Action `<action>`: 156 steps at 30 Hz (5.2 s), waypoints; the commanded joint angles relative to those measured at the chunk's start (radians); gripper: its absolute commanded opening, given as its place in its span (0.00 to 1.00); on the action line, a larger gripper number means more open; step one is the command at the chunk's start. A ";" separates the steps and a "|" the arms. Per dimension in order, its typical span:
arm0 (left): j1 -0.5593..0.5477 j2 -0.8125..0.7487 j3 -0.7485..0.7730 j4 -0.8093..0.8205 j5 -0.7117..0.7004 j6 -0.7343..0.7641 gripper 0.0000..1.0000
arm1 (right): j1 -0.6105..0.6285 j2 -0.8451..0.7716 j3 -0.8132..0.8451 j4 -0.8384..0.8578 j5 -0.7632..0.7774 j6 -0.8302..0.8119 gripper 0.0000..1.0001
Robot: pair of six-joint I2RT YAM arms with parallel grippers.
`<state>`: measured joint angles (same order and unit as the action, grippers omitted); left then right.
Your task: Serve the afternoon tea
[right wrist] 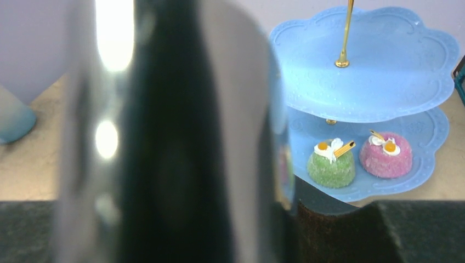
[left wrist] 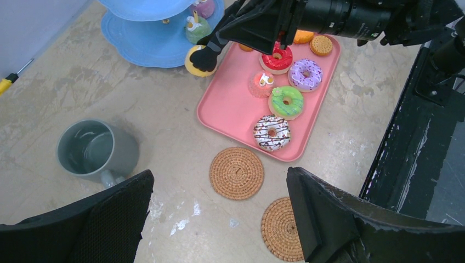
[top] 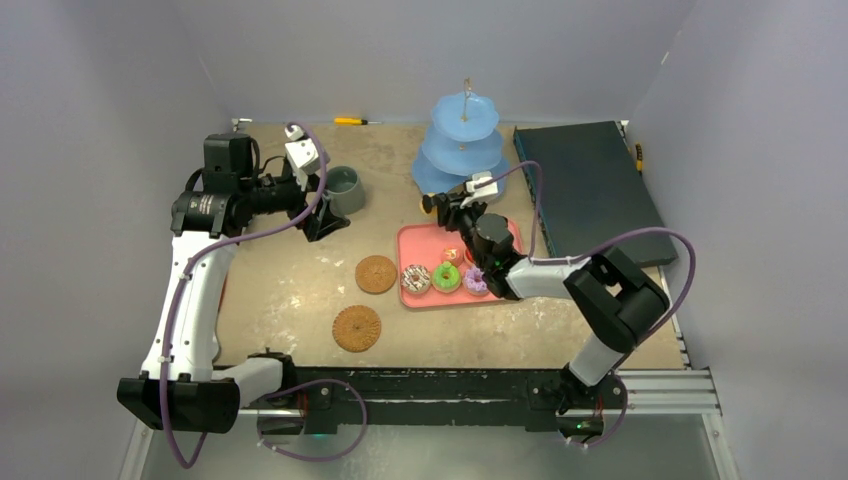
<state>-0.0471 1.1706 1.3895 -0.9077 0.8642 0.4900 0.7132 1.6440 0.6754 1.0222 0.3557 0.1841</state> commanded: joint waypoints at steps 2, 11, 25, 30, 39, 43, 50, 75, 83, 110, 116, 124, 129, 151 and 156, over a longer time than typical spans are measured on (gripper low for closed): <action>0.004 -0.002 0.043 -0.011 0.014 0.008 0.91 | -0.003 0.075 0.091 0.077 0.062 -0.025 0.40; 0.004 0.003 0.039 -0.017 0.017 0.020 0.90 | -0.018 0.183 0.169 0.121 0.121 -0.027 0.39; 0.004 0.014 0.028 -0.025 0.021 0.035 0.90 | -0.030 0.239 0.155 0.202 0.249 0.071 0.38; 0.003 0.015 0.023 -0.023 0.024 0.034 0.90 | -0.040 0.259 0.169 0.223 0.275 0.090 0.39; 0.004 0.017 0.019 -0.023 0.019 0.037 0.90 | -0.041 0.323 0.216 0.231 0.302 0.104 0.48; 0.003 0.017 0.017 -0.022 0.021 0.035 0.90 | -0.041 0.335 0.232 0.237 0.310 0.097 0.49; 0.004 0.015 0.017 -0.022 0.019 0.034 0.90 | -0.041 0.355 0.256 0.245 0.312 0.100 0.64; 0.003 0.021 0.019 -0.030 0.027 0.034 0.90 | 0.186 -0.183 -0.213 0.043 0.223 0.125 0.70; 0.003 0.018 0.018 -0.037 0.024 0.039 0.90 | 0.336 -0.313 -0.306 -0.106 0.367 0.188 0.69; 0.004 0.002 0.042 -0.048 0.022 0.026 0.90 | 0.499 -0.240 -0.222 -0.083 0.356 0.048 0.72; 0.004 -0.001 0.044 -0.056 0.017 0.036 0.90 | 0.499 -0.214 -0.182 -0.055 0.346 -0.020 0.72; 0.003 0.003 0.048 -0.058 0.021 0.039 0.90 | 0.498 -0.211 -0.157 -0.039 0.333 -0.066 0.72; 0.003 0.003 0.050 -0.061 0.021 0.039 0.90 | 0.497 -0.189 -0.172 -0.022 0.320 -0.046 0.72; 0.004 0.012 0.046 -0.057 0.030 0.027 0.90 | 0.495 -0.111 -0.245 0.018 0.339 0.032 0.64; 0.004 0.011 0.047 -0.063 0.024 0.030 0.90 | 0.491 -0.139 -0.231 0.049 0.344 -0.013 0.55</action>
<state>-0.0471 1.1889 1.4029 -0.9672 0.8650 0.5163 1.2098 1.5341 0.4240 0.9924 0.6823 0.1974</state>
